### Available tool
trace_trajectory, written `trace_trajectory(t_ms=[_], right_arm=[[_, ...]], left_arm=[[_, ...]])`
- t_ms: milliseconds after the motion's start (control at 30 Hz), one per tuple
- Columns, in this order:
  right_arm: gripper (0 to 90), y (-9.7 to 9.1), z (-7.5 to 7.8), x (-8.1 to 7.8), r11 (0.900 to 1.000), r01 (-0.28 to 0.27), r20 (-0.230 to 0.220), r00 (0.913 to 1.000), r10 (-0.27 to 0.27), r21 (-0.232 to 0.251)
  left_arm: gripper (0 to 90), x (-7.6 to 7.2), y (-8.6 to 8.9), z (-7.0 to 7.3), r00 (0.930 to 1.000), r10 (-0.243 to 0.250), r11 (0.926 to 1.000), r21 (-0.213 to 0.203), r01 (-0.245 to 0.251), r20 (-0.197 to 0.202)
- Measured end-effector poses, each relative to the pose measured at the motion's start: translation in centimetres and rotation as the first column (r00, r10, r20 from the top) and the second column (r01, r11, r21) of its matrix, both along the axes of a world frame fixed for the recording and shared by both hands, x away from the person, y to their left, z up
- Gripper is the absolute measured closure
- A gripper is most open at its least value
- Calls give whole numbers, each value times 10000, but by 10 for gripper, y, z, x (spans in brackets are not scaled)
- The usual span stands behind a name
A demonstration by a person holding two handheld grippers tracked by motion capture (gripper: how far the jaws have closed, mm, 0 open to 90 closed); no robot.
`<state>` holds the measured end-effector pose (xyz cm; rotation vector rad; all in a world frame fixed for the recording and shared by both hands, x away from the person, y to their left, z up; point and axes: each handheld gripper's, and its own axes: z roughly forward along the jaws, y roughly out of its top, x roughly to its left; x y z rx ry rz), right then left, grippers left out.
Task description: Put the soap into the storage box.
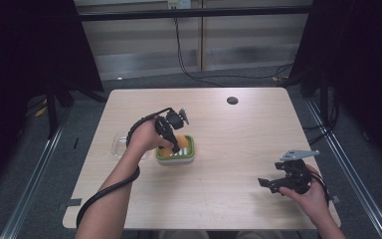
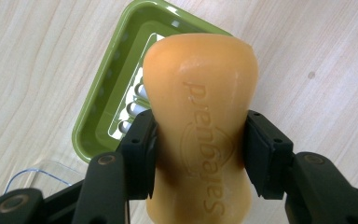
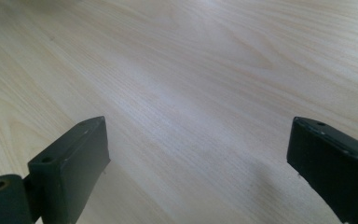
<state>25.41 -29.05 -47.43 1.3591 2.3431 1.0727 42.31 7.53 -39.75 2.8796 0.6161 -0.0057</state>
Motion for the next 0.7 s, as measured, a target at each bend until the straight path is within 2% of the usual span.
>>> trace_trajectory(t_ms=[167, 200, 267, 300, 367, 500, 700], right_arm=[[50, -1, 0, 0, 10000, 27, 17, 10000, -27, 21], [50, -1, 0, 0, 10000, 13, 26, 10000, -13, 27], [50, -1, 0, 0, 10000, 12, 22, 10000, -12, 24], [50, -1, 0, 0, 10000, -12, 35, 10000, 12, 6], [50, -1, 0, 0, 10000, -21, 29, 10000, 21, -25], [50, -1, 0, 1, 10000, -49, 22, 10000, 50, -53], [50, -1, 0, 1, 10000, -39, 22, 10000, 39, -27]], left_arm=[[500, 2, -1, 0, 9994, -329, 9994, 54, 329, 44], [500, 2, -1, 0, 9998, -209, 9997, -84, 210, 34], [501, 3, -1, 0, 9996, -282, 9996, -17, 283, 39], [500, 4, -1, 0, 9988, -481, 9988, 103, 481, 66], [500, 4, -1, -1, 9994, -313, 9995, -23, 314, 124], [500, 5, -1, -1, 9984, -539, 9985, 142, 537, 153], [500, 6, -1, -4, 9990, -405, 9992, -5, 405, 174]])
